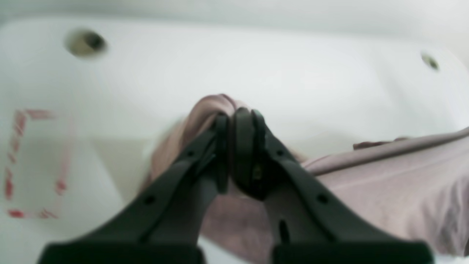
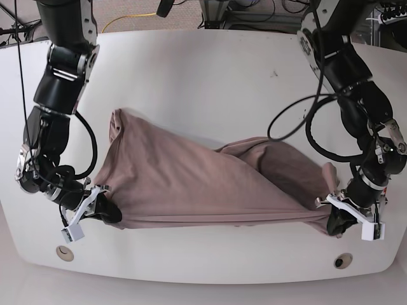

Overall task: Fold the T-shirt properly
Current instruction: 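Lift the shirt with both grippers and pull the grasped points apart, then swing the held shirt across the table with both grippers and lay it flat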

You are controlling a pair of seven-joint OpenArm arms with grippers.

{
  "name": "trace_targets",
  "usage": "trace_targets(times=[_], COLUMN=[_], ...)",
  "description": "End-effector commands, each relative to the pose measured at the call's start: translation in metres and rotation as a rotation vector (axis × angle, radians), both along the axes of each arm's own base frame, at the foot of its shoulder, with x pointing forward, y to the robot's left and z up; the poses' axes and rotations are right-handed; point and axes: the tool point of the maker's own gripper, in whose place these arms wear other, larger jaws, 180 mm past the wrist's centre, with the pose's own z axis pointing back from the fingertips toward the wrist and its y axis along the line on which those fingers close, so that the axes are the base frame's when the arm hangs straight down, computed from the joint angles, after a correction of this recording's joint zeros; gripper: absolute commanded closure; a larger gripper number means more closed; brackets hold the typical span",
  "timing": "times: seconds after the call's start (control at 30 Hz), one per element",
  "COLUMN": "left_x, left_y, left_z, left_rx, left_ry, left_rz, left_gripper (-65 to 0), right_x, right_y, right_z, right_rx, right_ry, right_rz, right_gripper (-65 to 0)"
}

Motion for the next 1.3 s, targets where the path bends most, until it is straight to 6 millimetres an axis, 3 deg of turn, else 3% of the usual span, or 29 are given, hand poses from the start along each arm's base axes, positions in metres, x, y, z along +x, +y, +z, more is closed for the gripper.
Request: trace_targets(times=[0.0,0.1,0.23,0.5,0.63,0.73,0.8,0.9,1.1,1.27], left_x=[0.007,0.014,0.016,0.008,-0.001,-0.002,-0.002,-0.001,0.012,0.002], left_y=[0.019,0.03,0.031,0.052,0.064,0.058,0.054,0.045,0.02,0.01], left_z=[0.045,0.081,0.12,0.22,0.268,0.286,0.289,0.283,0.205,0.152], left_rx=[0.053,0.08,0.095,0.163,0.183,0.193,0.205,0.225,0.197,0.212], left_ry=[-0.112,-0.186,-0.271,-0.441,-0.526,-0.553,-0.552,-0.528,-0.381,-0.292], left_rz=[0.038,0.056,0.062,0.113,0.143,0.127,0.118,0.1,0.035,0.017], left_gripper=[0.0,0.0,0.0,0.0,0.0,0.0,0.0,0.0,0.0,0.0], right_x=[0.019,0.035,0.052,0.063,0.065,0.062,0.061,0.061,0.051,0.032], right_y=[-0.014,-0.026,-0.025,-0.034,-0.04,-0.049,-0.053,-0.054,-0.057,-0.078], right_z=[0.039,0.075,0.123,0.235,0.273,0.287,0.289,0.277,0.195,0.124], right_rx=[0.003,-0.004,-0.027,-0.155,-0.173,-0.186,-0.192,-0.196,-0.096,0.012], right_ry=[-0.086,-0.144,-0.22,-0.414,-0.454,-0.471,-0.474,-0.444,-0.296,-0.175], right_rz=[-0.032,-0.048,-0.028,-0.022,-0.029,-0.047,-0.054,-0.053,-0.011,-0.063], right_gripper=[0.0,0.0,0.0,0.0,0.0,0.0,0.0,0.0,0.0,0.0])
